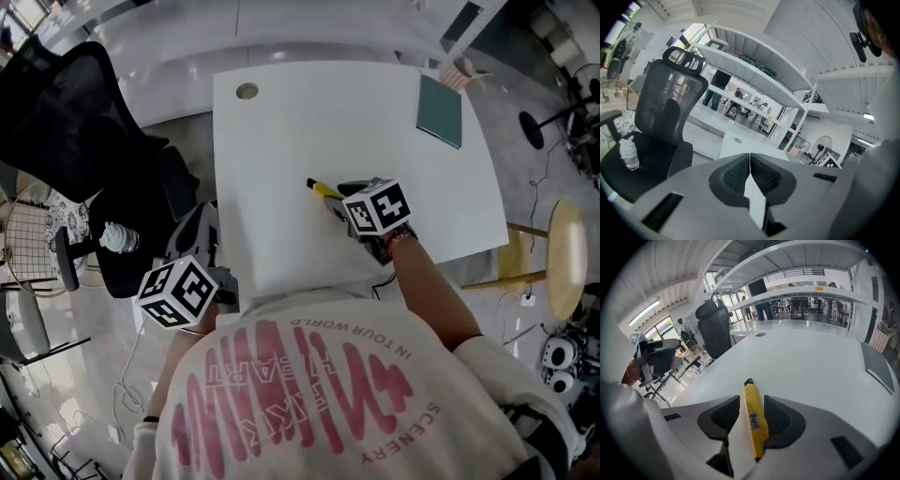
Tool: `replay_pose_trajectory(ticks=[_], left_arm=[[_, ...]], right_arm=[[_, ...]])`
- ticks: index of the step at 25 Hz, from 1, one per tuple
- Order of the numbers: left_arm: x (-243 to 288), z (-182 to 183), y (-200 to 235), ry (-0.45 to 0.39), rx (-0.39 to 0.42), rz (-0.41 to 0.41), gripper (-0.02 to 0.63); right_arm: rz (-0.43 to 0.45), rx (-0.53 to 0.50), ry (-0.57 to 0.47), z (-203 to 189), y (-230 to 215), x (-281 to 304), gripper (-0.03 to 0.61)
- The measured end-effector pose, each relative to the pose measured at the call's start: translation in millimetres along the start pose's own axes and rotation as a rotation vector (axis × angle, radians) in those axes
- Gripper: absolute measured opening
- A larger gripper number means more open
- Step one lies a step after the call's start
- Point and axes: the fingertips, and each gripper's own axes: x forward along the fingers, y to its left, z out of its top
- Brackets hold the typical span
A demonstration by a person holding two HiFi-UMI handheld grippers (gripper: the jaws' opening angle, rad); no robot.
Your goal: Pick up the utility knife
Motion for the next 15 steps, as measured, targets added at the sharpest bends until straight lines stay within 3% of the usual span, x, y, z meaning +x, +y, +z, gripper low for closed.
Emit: replay_pose_trajectory(ticks=[9, 15], left_arm=[[2.0, 1.5, 0.2, -0.015, 0.001, 0.031, 0.025], [10.6, 2.7, 1.3, -0.004, 0.007, 0.022, 0.025]], right_arm=[[-0.02, -0.123, 0.104, -9.7, -2.1, 13.2, 0.199], [-0.051, -0.19, 0.127, -6.7, -2.2, 18.5, 0.181]])
